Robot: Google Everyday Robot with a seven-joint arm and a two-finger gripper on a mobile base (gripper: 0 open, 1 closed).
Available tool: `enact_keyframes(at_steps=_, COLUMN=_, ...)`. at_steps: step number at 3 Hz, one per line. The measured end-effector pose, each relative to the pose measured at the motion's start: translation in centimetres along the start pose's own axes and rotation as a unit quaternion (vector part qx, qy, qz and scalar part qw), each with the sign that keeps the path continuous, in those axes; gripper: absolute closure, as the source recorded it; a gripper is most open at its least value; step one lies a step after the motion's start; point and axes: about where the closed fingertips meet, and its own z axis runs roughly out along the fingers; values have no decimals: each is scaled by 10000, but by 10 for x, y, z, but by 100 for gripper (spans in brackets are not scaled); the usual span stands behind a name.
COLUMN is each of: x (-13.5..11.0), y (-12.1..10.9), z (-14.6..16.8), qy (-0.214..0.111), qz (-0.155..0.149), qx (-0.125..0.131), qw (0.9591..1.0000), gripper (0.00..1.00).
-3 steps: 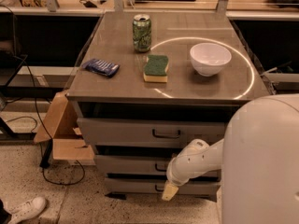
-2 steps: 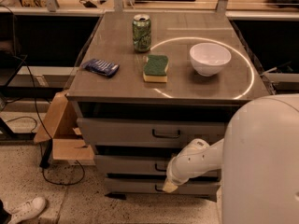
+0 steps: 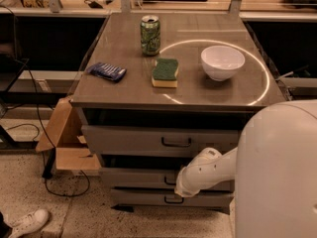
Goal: Open middle drawer
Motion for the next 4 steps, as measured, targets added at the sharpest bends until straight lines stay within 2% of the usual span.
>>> enact_keyframes(at_steps=1, x=0, y=0, z=0, qy=0, qz=0, qx=0, qw=10000, gripper=100)
enact_keyframes(at_steps=3, x=-3, y=-1, z=-12, qy=-1, qz=1, qx=0, qw=10000, gripper=100)
enact_keyframes(at_steps=4, x=3, y=7, z=-20, qy=-86, qz=183, qx=-9, qw=9998, gripper=100)
